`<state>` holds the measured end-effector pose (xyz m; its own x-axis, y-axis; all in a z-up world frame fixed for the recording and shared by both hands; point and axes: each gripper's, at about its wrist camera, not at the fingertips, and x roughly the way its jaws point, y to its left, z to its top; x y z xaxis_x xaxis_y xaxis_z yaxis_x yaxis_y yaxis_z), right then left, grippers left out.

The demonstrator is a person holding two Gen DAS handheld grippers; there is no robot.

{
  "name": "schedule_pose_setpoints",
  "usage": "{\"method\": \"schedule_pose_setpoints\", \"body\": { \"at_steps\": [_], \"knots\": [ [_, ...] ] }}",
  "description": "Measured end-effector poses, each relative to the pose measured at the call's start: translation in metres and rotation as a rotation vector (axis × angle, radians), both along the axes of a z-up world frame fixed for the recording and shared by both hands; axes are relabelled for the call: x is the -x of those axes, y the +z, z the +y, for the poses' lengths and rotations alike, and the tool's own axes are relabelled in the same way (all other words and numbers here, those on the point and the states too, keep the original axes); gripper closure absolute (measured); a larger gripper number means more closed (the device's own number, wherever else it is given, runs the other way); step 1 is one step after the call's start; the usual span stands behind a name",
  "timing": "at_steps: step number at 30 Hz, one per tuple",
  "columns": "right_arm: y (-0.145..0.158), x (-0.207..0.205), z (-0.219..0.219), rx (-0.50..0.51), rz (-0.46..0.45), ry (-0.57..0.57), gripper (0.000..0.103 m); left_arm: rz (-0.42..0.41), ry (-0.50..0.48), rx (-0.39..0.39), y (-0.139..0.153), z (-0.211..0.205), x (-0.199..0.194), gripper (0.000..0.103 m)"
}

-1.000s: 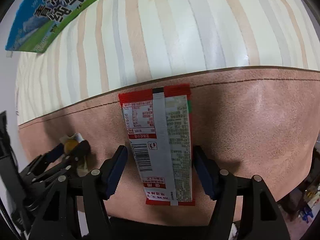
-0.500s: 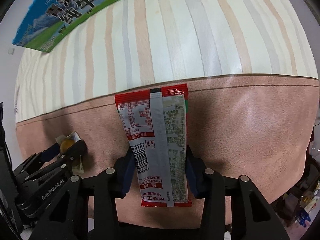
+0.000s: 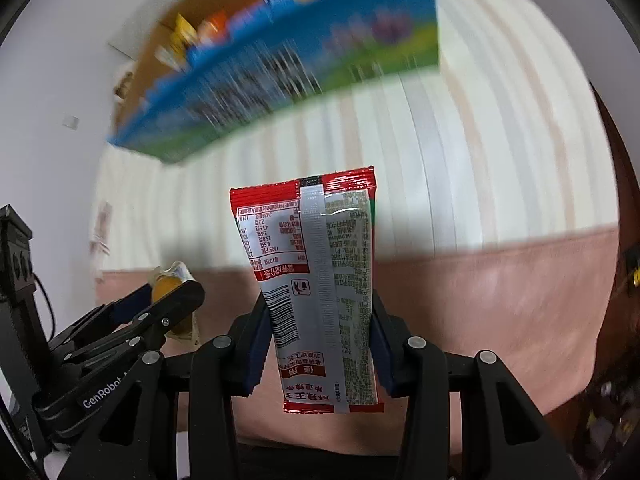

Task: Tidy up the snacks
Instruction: 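Carry both packets into the box and open both tools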

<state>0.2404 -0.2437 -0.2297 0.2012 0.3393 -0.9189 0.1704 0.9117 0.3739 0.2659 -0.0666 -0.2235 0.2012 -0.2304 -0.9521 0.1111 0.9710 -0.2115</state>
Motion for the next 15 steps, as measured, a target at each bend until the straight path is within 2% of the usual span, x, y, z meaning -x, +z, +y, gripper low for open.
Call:
{"method": "schedule_pose_setpoints", "body": {
  "at_steps": [5, 9, 12, 15],
  "knots": [
    [0.065, -0.040, -0.015, -0.021, -0.129, 0.010, 0.057, -0.086, -0.008, 0.087, 0.061, -0.002, -0.039, 0.047],
    [0.112, -0.083, -0.026, 0.003, -0.216, 0.022, 0.057, -0.159, -0.025, 0.113, 0.107, -0.012, -0.084, 0.047],
    [0.129, -0.122, -0.027, 0.059, -0.255, 0.024, 0.057, -0.173, -0.040, 0.108, 0.122, -0.023, -0.126, 0.047],
    [0.132, -0.171, -0.034, 0.117, -0.251, 0.021, 0.057, -0.156, -0.049, 0.081, 0.121, -0.037, -0.175, 0.047]
  ]
}}
